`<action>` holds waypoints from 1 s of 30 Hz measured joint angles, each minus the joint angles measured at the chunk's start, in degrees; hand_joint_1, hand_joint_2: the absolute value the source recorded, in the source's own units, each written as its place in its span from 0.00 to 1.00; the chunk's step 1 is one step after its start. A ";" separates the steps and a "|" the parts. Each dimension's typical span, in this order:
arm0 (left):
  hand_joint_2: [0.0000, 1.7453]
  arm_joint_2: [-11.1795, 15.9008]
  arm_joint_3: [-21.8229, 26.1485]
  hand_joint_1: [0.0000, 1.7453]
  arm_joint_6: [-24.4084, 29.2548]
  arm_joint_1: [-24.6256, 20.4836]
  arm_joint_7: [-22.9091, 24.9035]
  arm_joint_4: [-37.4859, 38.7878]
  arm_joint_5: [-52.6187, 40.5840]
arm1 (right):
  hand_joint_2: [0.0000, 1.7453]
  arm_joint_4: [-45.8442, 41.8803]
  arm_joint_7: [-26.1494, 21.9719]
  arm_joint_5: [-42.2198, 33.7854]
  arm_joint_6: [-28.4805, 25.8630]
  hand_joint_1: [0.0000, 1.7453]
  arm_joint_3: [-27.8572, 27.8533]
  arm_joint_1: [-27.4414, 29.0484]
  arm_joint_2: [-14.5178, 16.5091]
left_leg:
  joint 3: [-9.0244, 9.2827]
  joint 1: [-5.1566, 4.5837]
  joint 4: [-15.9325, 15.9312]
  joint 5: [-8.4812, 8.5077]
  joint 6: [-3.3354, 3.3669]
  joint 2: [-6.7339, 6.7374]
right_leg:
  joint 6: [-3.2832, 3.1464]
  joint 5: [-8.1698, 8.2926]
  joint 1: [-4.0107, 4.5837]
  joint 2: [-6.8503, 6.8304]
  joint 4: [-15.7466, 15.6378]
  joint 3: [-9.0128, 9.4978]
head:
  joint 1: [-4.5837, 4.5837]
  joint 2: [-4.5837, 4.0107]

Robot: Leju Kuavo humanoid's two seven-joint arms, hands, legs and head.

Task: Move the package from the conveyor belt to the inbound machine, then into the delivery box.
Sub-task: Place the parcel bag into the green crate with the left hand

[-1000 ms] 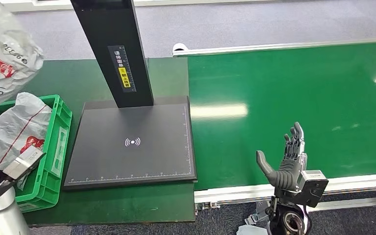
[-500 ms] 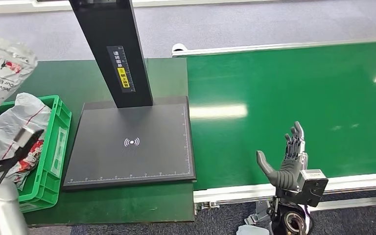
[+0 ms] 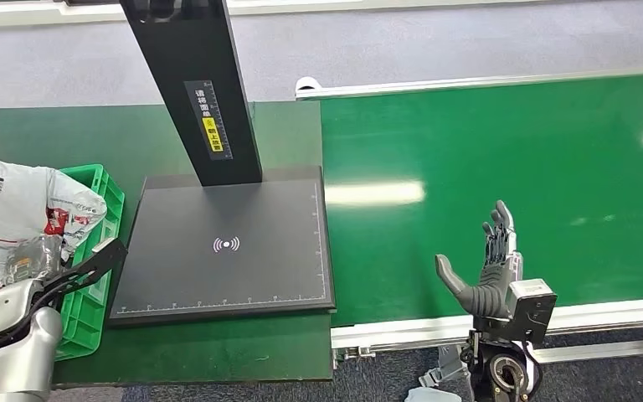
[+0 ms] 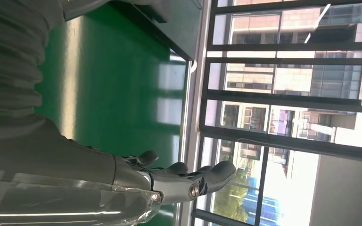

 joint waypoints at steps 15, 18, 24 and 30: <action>1.00 1.65 -0.75 1.00 2.02 -0.23 5.21 2.42 -0.62 | 1.00 -0.09 1.33 0.42 0.63 0.00 -0.96 1.23 1.46 | 0.82 -0.07 -0.41 0.00 -0.32 0.12 | -0.30 -0.12 -0.06 0.08 0.06 0.46 | 0.00 0.00; 1.00 1.65 -0.75 0.36 2.17 -0.02 5.32 2.05 -0.69 | 1.00 -0.11 1.34 0.42 0.68 0.00 -1.07 1.28 1.57 | 0.77 -0.08 -0.41 -0.01 -0.33 0.14 | -0.30 -0.13 -0.06 0.09 0.06 0.39 | 0.00 0.00; 1.00 0.47 -0.43 0.00 17.57 1.17 3.53 -1.59 3.77 | 1.00 -1.13 2.01 -0.11 0.70 0.00 -1.21 2.10 1.90 | 0.62 -0.06 -0.40 -0.01 -0.32 0.12 | -0.29 -0.14 -0.05 0.09 0.06 0.19 | 0.00 0.00; 1.00 -4.42 0.43 0.00 38.07 4.54 -14.32 -15.02 11.33 | 1.00 -1.98 2.39 -1.26 0.19 0.00 -0.84 2.94 2.11 | 0.34 -0.03 -0.37 0.02 -0.30 0.11 | -0.29 -0.12 -0.02 0.08 0.05 -0.01 | 0.02 0.00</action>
